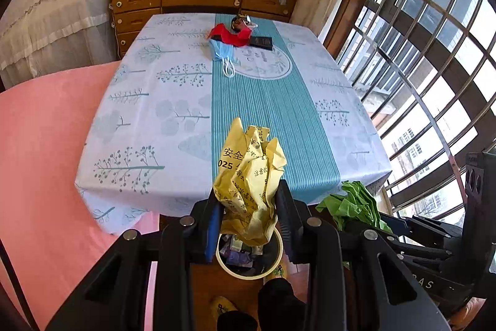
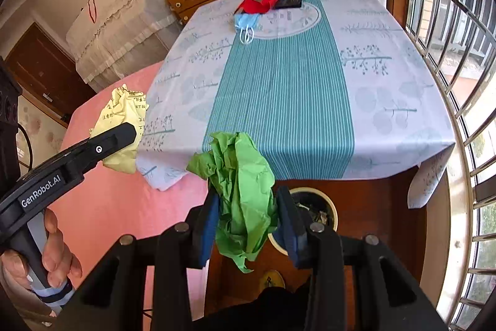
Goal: Collect trash
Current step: 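Carry the yellow and green papers over the trash bin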
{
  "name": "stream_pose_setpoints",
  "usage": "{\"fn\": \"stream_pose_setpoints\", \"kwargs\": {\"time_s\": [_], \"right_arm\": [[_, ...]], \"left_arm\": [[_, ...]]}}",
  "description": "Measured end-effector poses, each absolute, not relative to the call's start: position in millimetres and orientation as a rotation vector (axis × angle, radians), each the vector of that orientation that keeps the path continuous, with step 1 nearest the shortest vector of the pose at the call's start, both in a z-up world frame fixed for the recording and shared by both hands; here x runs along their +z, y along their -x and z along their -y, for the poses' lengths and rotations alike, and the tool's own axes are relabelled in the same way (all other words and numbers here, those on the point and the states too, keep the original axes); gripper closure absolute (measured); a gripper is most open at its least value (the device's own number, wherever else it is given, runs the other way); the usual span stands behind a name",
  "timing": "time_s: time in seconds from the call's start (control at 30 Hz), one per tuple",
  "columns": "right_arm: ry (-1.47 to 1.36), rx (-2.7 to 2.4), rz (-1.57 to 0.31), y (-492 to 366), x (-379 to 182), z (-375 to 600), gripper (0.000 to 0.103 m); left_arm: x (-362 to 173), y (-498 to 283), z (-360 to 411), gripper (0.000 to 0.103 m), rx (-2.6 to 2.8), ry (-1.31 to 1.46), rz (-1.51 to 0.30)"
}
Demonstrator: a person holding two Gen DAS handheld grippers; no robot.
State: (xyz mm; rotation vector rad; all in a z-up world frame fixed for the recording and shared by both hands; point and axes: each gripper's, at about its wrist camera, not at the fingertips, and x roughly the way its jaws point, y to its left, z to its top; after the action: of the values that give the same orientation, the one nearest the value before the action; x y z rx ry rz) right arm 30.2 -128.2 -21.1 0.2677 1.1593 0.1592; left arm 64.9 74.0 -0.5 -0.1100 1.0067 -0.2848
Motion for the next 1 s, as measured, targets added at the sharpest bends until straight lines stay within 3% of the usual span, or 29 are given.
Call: {"fn": "stream_pose_setpoints", "kwargs": {"time_s": [0.2,0.47,0.83,0.87,0.93,1.0], "right_arm": [[-0.304,0.136,-1.258,-19,-77,137,0.066],[-0.335,0.068,-1.406,-14,-208,168,0.066],[-0.358,0.044,-1.475,-28,-363,195,0.064],[-0.358,0.045,-1.476,-31,-374,196,0.063],[-0.368,0.051,-1.479,-37,-391,199,0.062],[-0.396,0.033,-1.511,-40,-411,204,0.06]], "left_arm": [[-64,-52,-47,0.072,-0.291,0.076,-1.137],[-195,-48,-2,0.072,-0.279,0.056,-1.335],[-352,-67,36,0.07,-0.237,-0.025,-1.435],[-361,-68,37,0.068,-0.233,-0.028,-1.436],[-379,-69,41,0.053,-0.236,-0.039,-1.444],[-392,-71,40,0.032,-0.2,-0.059,-1.442]]}}
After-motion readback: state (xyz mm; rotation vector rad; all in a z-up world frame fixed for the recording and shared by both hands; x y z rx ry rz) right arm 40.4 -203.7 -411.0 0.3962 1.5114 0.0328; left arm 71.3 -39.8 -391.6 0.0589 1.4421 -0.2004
